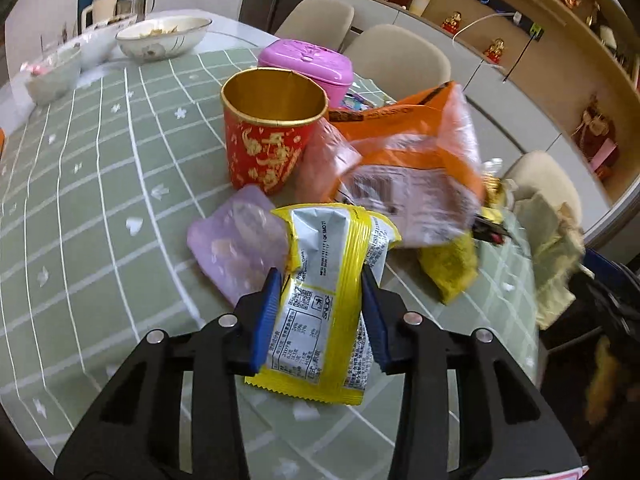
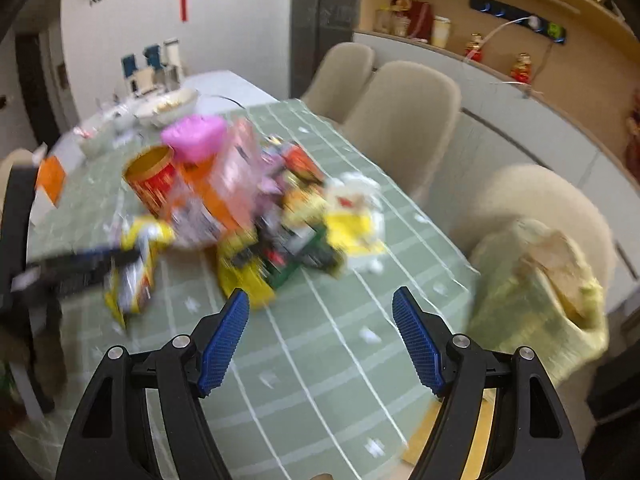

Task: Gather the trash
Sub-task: 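Grasp the yellow-and-white snack wrapper with the left gripper while the right grasps a black wrapper, then carry both wrappers to the yellow trash bag and open both grippers inside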

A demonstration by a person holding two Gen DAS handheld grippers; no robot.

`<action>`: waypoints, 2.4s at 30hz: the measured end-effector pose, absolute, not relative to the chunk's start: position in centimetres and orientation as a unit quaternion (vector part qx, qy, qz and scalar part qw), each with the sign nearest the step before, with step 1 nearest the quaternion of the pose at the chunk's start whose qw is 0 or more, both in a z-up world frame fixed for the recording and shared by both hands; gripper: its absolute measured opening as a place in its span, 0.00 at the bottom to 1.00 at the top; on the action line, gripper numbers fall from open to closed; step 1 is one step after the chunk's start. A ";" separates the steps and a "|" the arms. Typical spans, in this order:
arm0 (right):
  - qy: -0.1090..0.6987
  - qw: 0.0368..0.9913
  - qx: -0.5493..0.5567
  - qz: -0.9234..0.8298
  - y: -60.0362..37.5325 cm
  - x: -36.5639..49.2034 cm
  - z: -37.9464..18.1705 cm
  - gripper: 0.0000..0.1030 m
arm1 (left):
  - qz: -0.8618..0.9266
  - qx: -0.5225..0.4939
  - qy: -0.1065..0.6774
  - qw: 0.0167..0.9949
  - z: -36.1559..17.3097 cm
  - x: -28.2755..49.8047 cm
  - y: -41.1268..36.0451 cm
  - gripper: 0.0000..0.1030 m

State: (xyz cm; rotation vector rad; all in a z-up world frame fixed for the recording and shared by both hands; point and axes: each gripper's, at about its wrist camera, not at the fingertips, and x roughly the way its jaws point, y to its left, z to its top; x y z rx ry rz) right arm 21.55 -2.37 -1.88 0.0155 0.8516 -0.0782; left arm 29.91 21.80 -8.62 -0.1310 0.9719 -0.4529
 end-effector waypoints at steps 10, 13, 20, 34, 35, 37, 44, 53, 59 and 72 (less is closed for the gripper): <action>0.463 0.886 -0.006 0.028 -0.7 29.8 -6.9 0.46 | -0.186 -0.094 0.454 0.866 -5.8 26.4 24.3 0.36; 0.486 0.873 0.013 0.049 -1.7 29.0 -8.2 0.29 | -0.161 -0.099 0.457 0.869 -5.6 25.7 24.7 0.36; 0.458 0.883 0.036 0.097 -4.5 24.2 -5.0 0.25 | -0.116 -0.102 0.454 0.877 -4.5 22.8 21.6 0.36; 0.363 0.923 0.012 0.125 -18.2 16.3 3.8 0.25 | -0.116 -0.079 0.415 0.899 0.9 18.8 5.8 0.36; 0.360 0.925 0.014 0.122 -19.1 16.0 3.9 0.25 | -0.119 -0.074 0.410 0.901 1.2 18.7 5.0 0.36; 0.351 0.929 0.017 0.118 -21.0 15.3 4.2 0.25 | -0.132 -0.067 0.400 0.904 1.9 18.6 3.0 0.36; 0.333 0.938 0.021 0.096 -25.5 13.9 4.9 0.25 | -0.165 -0.061 0.390 0.904 2.8 19.2 -2.3 0.36; 0.315 0.947 0.055 0.027 -33.5 12.4 5.1 0.25 | -0.238 -0.039 0.387 0.890 3.5 20.8 -10.4 0.36; 0.310 0.946 0.088 -0.033 -39.4 11.2 4.5 0.25 | -0.299 -0.033 0.408 0.862 1.9 23.6 -17.2 0.36; 0.322 0.936 0.110 -0.093 -44.7 9.8 2.2 0.25 | -0.305 0.143 0.514 0.788 -7.9 27.9 -30.5 0.36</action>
